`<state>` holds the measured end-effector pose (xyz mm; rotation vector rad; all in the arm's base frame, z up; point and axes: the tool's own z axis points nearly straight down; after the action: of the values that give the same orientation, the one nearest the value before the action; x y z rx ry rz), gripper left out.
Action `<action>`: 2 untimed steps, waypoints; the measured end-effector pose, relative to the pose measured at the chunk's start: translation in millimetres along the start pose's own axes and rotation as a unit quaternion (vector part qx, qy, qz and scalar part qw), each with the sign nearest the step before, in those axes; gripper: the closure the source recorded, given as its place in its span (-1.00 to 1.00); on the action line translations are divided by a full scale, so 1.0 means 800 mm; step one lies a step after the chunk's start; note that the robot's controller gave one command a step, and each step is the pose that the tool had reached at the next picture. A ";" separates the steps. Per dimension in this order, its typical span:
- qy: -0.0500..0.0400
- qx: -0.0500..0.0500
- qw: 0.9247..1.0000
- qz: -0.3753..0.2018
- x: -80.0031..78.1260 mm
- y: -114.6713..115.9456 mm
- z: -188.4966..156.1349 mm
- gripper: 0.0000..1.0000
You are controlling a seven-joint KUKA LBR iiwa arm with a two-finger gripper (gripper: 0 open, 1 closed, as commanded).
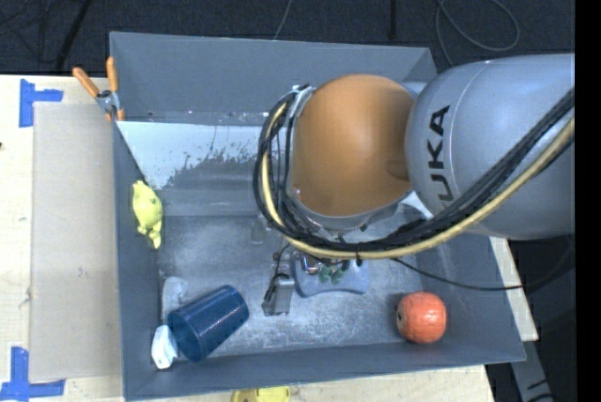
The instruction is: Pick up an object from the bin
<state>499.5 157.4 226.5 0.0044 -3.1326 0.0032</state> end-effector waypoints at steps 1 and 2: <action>-0.004 -0.001 1.000 0.002 -0.002 -0.001 -0.006 -1.00; -0.007 0.000 0.990 -0.139 0.009 0.050 0.051 -1.00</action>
Offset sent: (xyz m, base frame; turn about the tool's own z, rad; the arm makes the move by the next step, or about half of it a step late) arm -0.0149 0.0608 -0.0665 -0.4171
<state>492.0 197.2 185.4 0.4427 -3.1158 -0.0002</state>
